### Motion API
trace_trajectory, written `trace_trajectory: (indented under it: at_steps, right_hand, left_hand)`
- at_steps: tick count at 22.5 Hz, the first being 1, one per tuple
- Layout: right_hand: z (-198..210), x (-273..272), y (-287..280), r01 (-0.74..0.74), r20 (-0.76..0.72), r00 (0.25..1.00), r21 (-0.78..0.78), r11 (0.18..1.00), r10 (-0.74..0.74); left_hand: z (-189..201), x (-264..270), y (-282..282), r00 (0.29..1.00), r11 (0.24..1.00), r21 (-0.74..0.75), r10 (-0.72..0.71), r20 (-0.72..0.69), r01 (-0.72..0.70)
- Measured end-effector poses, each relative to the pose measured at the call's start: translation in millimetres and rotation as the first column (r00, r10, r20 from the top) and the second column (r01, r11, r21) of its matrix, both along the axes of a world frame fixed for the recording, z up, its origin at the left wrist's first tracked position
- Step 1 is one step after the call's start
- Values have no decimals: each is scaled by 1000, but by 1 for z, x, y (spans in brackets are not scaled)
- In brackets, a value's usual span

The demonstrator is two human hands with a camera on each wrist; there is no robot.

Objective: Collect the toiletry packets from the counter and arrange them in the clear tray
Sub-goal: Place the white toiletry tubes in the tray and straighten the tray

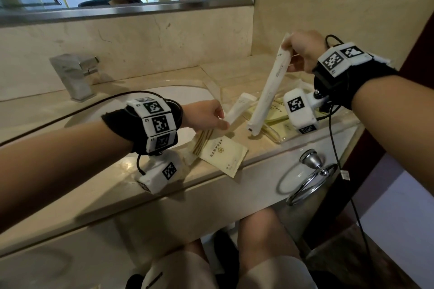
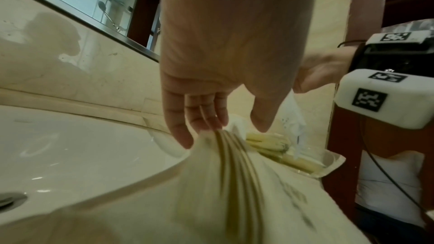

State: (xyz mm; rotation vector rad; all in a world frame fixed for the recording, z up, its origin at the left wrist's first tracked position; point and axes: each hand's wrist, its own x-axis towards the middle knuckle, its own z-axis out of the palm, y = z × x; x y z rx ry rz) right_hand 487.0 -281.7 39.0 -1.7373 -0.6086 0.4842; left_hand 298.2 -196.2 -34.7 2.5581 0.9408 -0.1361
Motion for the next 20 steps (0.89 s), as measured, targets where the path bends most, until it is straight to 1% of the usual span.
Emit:
trace_trajectory:
  at_steps: [1, 2, 3, 4, 5, 6, 7, 8, 9, 10, 11, 12, 13, 14, 15, 16, 18, 19, 20]
  right_hand:
    - [-2, -1, -1, -1, -21, 1000, -3, 1000, 1]
    - [-4, -2, -2, 0, -39, 999, -5, 1000, 0]
    - [-7, -2, -2, 3, -54, 999, -8, 1000, -3]
    - [-10, -2, -1, 7, -61, 998, -11, 1000, -8]
    - [-12, -1, -2, 13, -64, 998, -16, 1000, -14]
    - [-14, -1, -2, 19, -61, 998, -20, 1000, -20]
    - [-15, 0, -3, 25, -59, 998, -24, 999, -27]
    - [-16, 0, -3, 29, -60, 998, -28, 999, -31]
    - [-16, 1, -4, 36, -59, 998, -31, 999, -37]
    - [-17, 2, -4, 39, -52, 998, -36, 999, -40]
    - [-20, 1, -5, 35, -44, 998, -45, 998, -37]
    - [-22, -1, -4, 29, -35, 999, -50, 998, -31]
    - [-22, -2, -4, 30, -32, 999, -47, 998, -32]
    - [-26, -3, -4, 33, -58, 998, -37, 999, -36]
    - [-28, -6, -4, 29, -75, 997, -25, 999, -30]
    - [-30, -7, -5, 23, -74, 997, -16, 1000, -24]
    - [-33, -12, -6, 12, -81, 997, 7, 1000, -11]
    - [-33, -12, -6, 8, -94, 996, 18, 1000, -6]
    - [-33, -13, -7, 2, -104, 995, 34, 999, 2]
  left_hand:
    - [1, 2, -2, 999, 1000, 20, 2, 36, -2]
    - [3, 3, -5, 994, 996, 89, -13, 108, 4]
    - [3, 4, -10, 979, 981, 193, -65, 193, 27]
    - [2, 4, -17, 958, 951, 302, -151, 242, 74]
    - [-1, 5, -24, 942, 916, 378, -238, 235, 137]
    - [-6, 4, -32, 940, 896, 400, -286, 184, 194]
    - [-11, 4, -39, 949, 888, 394, -298, 101, 237]
    - [-16, 3, -44, 955, 863, 424, -294, -21, 275]
    - [-22, 2, -48, 943, 804, 494, -304, -138, 331]
    - [-29, -1, -51, 915, 715, 572, -337, -221, 401]
    - [-34, -4, -52, 887, 636, 625, -389, -249, 454]
    - [-37, -6, -54, 874, 605, 647, -434, -221, 464]
    - [-35, -6, -55, 876, 627, 641, -454, -162, 443]
    - [-36, -7, -59, 894, 699, 591, -439, -89, 402]
    - [-33, -6, -60, 924, 781, 522, -380, -38, 342]
    - [-31, -3, -60, 947, 830, 478, -321, -10, 286]
    - [-23, 2, -59, 969, 883, 414, -248, 11, 222]
    - [-19, 4, -59, 977, 920, 349, -206, 53, 176]
    - [-15, 5, -59, 984, 961, 254, -142, 106, 112]
